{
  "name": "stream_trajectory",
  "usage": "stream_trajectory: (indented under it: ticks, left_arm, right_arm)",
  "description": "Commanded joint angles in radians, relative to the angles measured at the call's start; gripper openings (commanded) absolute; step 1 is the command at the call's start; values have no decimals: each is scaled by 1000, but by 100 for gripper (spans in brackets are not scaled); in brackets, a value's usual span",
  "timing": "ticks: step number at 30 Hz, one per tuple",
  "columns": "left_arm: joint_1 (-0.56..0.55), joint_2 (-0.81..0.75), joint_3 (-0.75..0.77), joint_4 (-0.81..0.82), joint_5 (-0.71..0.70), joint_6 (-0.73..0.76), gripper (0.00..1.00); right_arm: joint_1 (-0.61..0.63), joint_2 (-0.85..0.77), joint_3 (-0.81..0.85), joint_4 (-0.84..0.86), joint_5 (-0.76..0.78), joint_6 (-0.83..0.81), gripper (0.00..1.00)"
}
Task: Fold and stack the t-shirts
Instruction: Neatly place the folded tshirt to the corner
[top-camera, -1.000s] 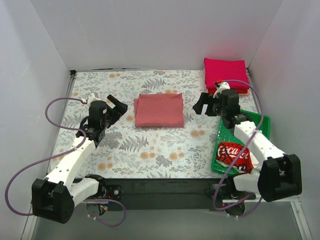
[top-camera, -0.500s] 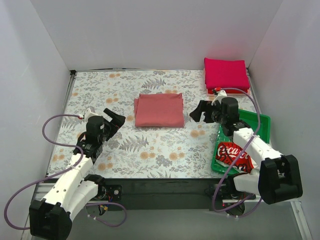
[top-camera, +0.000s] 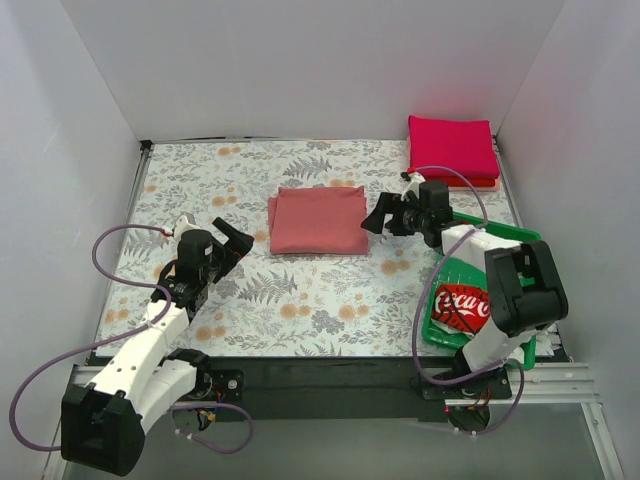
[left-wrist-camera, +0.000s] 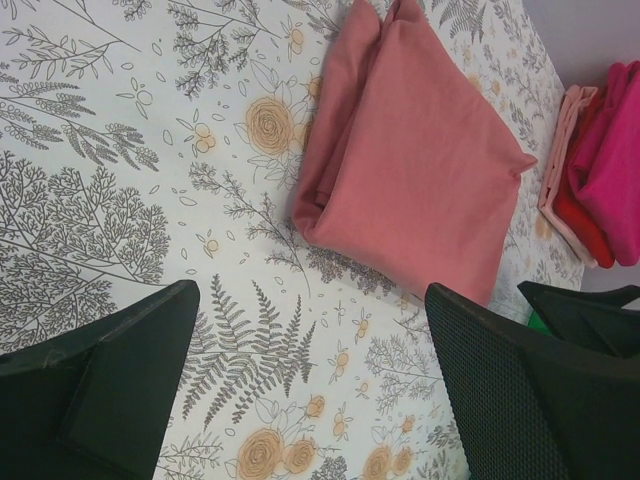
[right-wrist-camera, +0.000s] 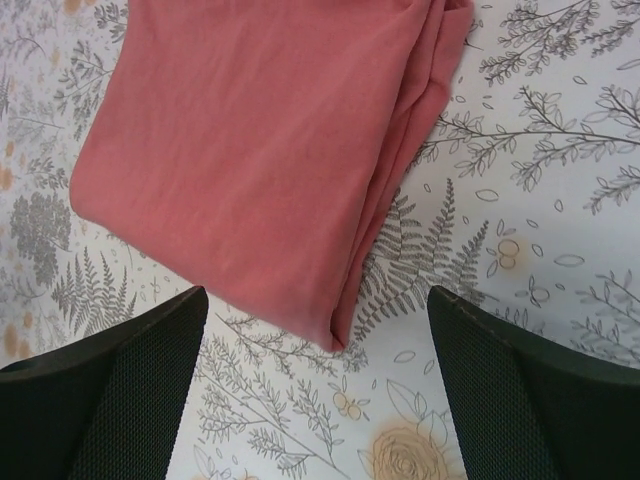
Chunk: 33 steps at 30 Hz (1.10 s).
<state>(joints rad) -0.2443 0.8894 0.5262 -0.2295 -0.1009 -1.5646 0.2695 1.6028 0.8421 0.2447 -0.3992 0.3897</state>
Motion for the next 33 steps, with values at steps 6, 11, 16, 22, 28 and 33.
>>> stream_trajectory:
  ticks: [6, 11, 16, 22, 28, 33]
  left_arm:
    - [-3, -20, -29, 44, -28, 17, 96]
    - [-3, -38, -34, 45, -20, 0, 96]
    - [-3, -58, -49, 50, -25, -29, 96]
    - [-3, -61, -54, 52, -31, -35, 96]
    - [-3, -47, -52, 52, -28, -28, 96]
    - [-3, -41, -64, 56, -71, -37, 96]
  right_arm:
    - [71, 236, 204, 21, 40, 21, 86]
    - [125, 362, 320, -114, 185, -35, 81]
    - [191, 443, 423, -212, 305, -64, 69]
    - [244, 493, 469, -243, 379, -94, 33]
    - [267, 502, 535, -314, 473, -213, 5]
    - [274, 465, 578, -332, 719, -376, 1]
